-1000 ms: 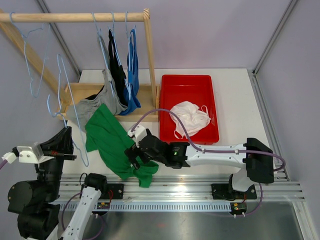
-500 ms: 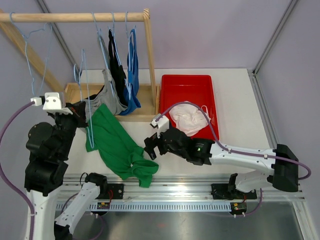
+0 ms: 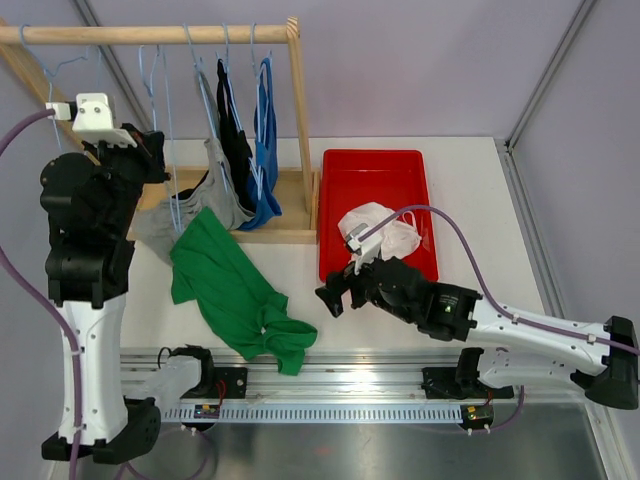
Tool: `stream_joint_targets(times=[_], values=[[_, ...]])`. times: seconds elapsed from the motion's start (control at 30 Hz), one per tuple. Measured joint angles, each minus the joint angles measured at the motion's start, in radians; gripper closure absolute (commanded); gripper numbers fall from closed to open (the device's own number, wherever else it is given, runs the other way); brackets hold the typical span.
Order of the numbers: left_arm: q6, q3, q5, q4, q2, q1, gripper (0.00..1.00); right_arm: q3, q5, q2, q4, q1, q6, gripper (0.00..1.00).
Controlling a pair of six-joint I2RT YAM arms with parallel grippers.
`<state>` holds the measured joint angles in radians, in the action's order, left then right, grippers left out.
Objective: Remove the tank top from the hanger
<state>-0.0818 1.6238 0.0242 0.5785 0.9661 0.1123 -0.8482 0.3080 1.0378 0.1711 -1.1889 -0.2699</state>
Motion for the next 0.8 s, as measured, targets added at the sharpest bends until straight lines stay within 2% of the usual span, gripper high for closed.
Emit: stream_joint_targets(times=[0.13,0.23,0.47,0.8], values=[[-0.064,0.035,-0.164,-0.023,0.092,-0.179,1.0,0.023,0.022,-0.065,0.027,0.001,0.0,0.01],[-0.107,0.055,-0.247,-0.056,0.155,-0.269,1.0,0.035,0.039,-0.118,0.055,0.001,0.001,0.01],[-0.167,0.138,-0.37,-0.101,0.297,-0.359,1.0,0.047,0.071,-0.245,0.107,0.004,0.004,0.01],[-0.267,0.237,-0.447,-0.204,0.444,-0.515,1.0,0.084,0.094,-0.281,0.142,0.005,0.004,0.01]])
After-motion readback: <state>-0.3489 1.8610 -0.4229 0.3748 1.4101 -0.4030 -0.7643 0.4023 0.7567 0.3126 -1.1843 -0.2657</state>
